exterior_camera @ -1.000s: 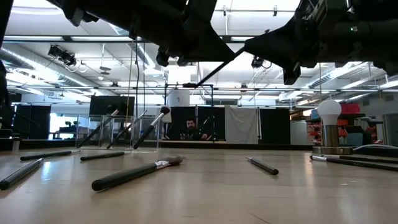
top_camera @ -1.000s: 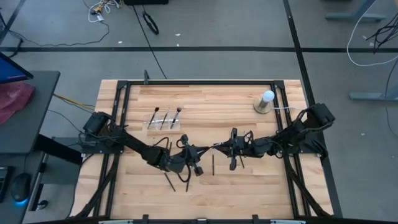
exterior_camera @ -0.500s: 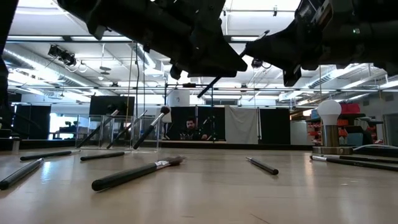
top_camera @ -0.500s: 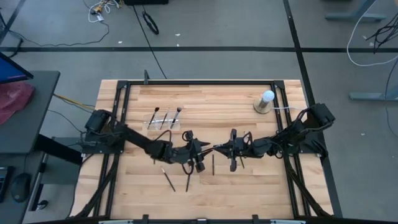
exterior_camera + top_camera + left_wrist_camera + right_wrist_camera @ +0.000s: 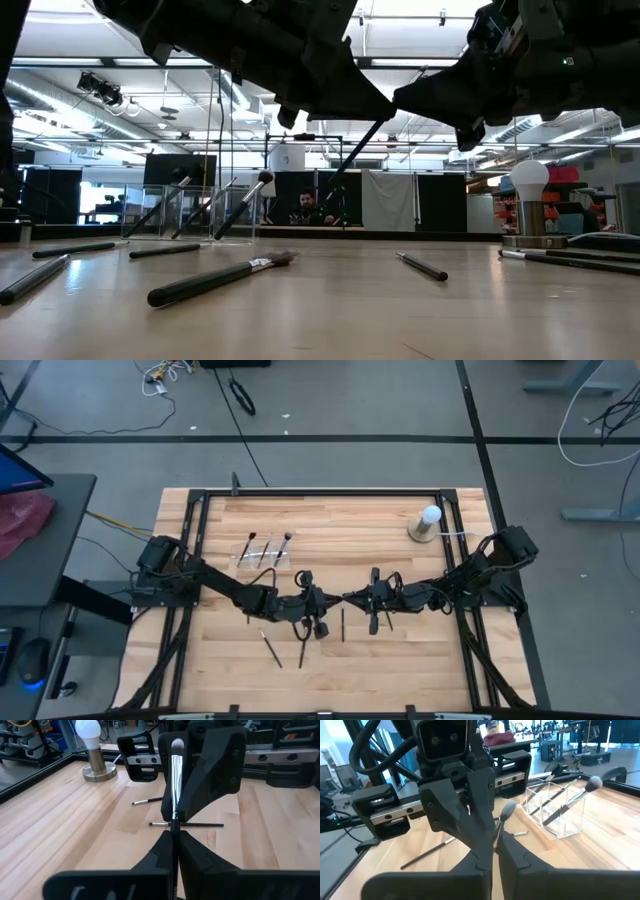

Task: Pick & Place Makeup Brushes
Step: Put the black eyeshadow brush into the transparent organizer

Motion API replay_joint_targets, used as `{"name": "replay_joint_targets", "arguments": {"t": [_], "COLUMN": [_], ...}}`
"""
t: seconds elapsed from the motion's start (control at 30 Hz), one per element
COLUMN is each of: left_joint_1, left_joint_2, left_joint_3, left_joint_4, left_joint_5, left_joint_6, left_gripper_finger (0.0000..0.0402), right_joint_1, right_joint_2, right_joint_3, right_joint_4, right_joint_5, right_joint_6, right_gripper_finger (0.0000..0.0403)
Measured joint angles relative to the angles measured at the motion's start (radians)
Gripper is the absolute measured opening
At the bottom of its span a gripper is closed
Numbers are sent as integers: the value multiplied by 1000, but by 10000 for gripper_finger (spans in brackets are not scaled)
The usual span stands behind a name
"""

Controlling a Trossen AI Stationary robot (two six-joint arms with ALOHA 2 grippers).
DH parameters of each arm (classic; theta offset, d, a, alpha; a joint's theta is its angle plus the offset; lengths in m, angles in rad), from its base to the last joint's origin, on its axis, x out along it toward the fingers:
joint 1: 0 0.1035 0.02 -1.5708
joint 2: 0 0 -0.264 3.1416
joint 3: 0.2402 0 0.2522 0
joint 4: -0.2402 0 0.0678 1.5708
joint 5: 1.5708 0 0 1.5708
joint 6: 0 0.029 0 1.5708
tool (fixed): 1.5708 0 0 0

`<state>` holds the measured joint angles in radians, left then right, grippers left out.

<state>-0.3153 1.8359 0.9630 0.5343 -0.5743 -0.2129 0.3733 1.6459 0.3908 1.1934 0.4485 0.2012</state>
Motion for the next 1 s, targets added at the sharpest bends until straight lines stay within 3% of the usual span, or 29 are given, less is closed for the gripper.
{"name": "replay_joint_targets", "arguments": {"t": [0.2,0.4,0.73,0.87,1.0], "left_joint_1": [-1,-43,-82,-14,83], "left_joint_2": [0,-32,-406,-536,-569], "left_joint_3": [2,-50,-378,-481,-550], "left_joint_4": [-14,-51,-62,-55,-30], "left_joint_5": [-19,-220,-539,-547,-542], "left_joint_6": [2,-18,-196,-200,-200], "left_gripper_finger": [13,12,13,13,14], "right_joint_1": [0,3,8,8,8], "right_joint_2": [0,0,1,1,1], "right_joint_3": [0,0,0,0,0], "right_joint_4": [-6,-56,-88,-85,-80], "right_joint_5": [5,0,3,3,3], "right_joint_6": [-4,-19,28,27,27], "right_gripper_finger": [31,88,127,125,120]}}
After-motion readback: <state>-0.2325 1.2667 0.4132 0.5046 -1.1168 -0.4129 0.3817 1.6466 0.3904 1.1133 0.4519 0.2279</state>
